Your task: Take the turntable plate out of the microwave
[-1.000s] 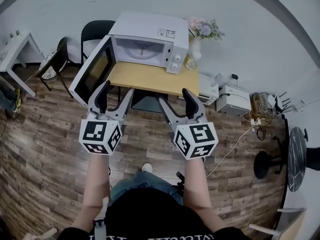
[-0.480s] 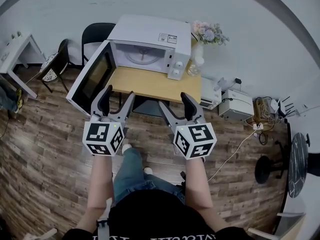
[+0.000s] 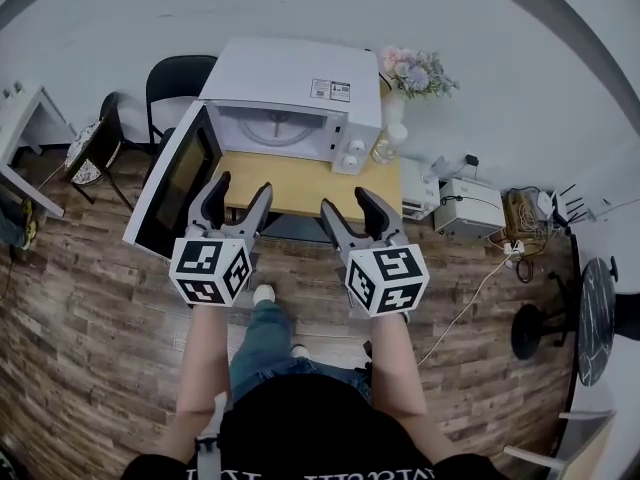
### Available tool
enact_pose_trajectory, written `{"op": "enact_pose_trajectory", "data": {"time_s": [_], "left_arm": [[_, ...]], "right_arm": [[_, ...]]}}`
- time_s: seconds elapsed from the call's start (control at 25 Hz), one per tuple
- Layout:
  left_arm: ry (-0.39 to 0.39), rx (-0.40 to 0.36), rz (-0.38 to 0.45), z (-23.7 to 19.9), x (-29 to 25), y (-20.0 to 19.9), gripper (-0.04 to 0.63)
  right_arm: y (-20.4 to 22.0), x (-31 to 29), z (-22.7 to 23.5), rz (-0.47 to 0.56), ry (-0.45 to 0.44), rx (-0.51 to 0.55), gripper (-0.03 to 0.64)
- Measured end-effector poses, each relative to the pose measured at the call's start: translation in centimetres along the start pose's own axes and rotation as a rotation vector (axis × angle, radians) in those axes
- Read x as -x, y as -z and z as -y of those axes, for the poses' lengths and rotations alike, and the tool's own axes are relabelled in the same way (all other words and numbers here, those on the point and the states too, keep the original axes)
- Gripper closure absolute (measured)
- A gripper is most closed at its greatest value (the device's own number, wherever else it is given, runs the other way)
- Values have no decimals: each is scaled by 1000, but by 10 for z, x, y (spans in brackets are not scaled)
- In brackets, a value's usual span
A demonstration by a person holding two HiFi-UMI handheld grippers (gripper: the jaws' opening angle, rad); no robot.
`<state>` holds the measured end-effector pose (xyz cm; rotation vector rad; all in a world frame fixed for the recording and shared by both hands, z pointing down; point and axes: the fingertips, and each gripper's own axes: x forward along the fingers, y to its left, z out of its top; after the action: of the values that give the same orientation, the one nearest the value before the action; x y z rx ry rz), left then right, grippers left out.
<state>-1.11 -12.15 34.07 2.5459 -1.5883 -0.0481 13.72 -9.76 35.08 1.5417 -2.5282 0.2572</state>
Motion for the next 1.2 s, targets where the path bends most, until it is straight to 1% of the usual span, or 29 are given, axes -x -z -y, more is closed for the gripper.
{"op": "enact_pose_trajectory", "data": {"time_s": [0.28,0.44,0.68,0.88,1.0,1.2], "left_arm": [[46,24,-78,-36,-66,20,290],[70,57,-134,-57,-99,38,290],[93,121,-207,-88,-144,66,290],[108,191,-252,-112,-171,89,290],[117,246,-279,-123,-183,106,290],[120,406,-316,-136,-199,135,290]], "right_arm": [[-2,-77,16,-20,5,-66,368],[8,-119,22,-52,10,-87,368],[30,-177,30,-103,19,-169,371],[48,-214,35,-147,38,-216,383],[55,-228,39,-147,45,-274,385],[66,-244,51,-133,64,-375,393]]}}
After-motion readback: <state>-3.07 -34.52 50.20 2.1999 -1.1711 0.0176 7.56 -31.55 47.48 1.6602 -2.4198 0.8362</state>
